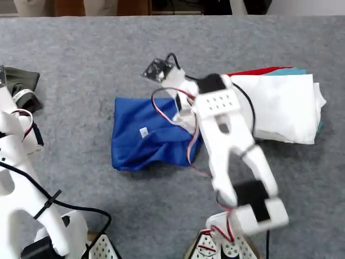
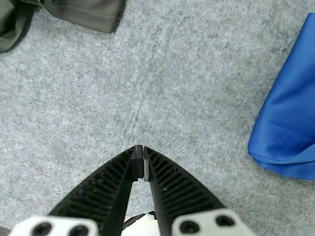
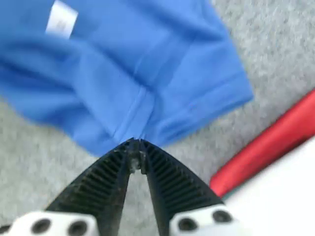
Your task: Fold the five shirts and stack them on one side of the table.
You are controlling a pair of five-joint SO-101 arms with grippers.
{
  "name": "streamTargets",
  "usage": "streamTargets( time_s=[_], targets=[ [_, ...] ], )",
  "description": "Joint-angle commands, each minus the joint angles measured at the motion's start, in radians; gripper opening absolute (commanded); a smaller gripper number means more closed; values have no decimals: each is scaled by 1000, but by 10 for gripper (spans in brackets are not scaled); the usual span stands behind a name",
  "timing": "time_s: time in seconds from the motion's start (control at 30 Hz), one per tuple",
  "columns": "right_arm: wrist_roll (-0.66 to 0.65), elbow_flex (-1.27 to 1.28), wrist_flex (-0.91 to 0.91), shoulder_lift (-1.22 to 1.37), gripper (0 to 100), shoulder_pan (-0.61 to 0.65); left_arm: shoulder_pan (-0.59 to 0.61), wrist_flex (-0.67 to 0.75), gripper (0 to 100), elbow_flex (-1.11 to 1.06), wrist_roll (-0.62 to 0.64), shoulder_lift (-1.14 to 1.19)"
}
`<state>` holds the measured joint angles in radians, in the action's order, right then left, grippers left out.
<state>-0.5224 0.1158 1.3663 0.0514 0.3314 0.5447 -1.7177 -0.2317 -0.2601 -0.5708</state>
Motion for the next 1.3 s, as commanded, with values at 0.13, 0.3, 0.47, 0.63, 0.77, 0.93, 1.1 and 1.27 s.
streamTargets(
  time_s=[0.13, 0.3, 0.47, 0.63, 0.77, 0.93, 1.1, 1.27],
  targets=[
    [80, -430, 158, 475, 2, 8, 11, -28, 20, 11, -2, -22],
    [83, -478, 276, 530, 2, 1, 14, -32, 20, 2, 0, -22],
    [80, -291, 281, 372, 2, -33, 14, -34, 20, 2, 2, -22],
    [15, 85, 126, 105, 2, -71, 14, -34, 20, 2, 2, -22],
    [-41, 398, -52, -58, 2, -108, 12, -34, 20, 2, 2, -22],
    [-95, 501, -103, -105, 2, -163, 9, -34, 20, 2, 2, -22],
    [-74, 269, 20, -104, 2, -171, 5, -34, 20, 2, 2, -22],
    [-8, 91, 92, -96, 2, -101, 12, -34, 20, 2, 2, -22]
  ],
)
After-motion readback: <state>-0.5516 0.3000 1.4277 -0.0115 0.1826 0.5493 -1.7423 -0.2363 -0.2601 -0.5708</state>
